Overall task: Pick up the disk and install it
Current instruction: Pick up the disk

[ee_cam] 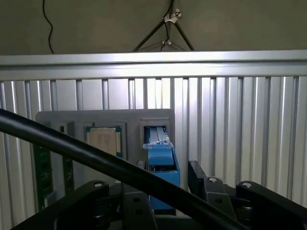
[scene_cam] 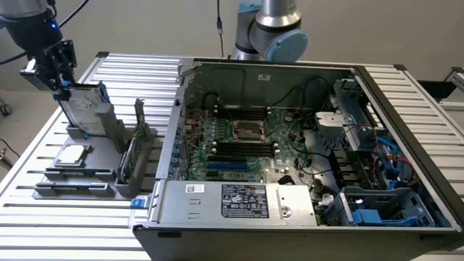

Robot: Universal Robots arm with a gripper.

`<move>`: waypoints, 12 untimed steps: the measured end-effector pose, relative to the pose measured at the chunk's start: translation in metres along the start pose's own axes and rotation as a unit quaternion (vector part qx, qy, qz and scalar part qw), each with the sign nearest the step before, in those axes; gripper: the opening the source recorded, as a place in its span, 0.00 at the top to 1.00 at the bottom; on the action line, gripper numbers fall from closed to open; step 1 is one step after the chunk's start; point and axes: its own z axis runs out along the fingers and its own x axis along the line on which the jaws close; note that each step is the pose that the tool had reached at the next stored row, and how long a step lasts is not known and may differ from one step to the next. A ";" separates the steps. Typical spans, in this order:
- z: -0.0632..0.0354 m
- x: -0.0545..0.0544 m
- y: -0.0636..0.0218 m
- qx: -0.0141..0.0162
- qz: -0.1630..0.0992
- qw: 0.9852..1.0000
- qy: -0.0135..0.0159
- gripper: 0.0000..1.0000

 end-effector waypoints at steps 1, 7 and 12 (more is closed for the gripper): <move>0.0002 0.000 0.0005 0.000 0.000 1.000 0.000 0.52; 0.0017 0.001 0.0032 0.004 -0.001 1.000 0.000 0.52; 0.0026 0.003 0.0043 0.011 -0.003 1.000 -0.001 0.52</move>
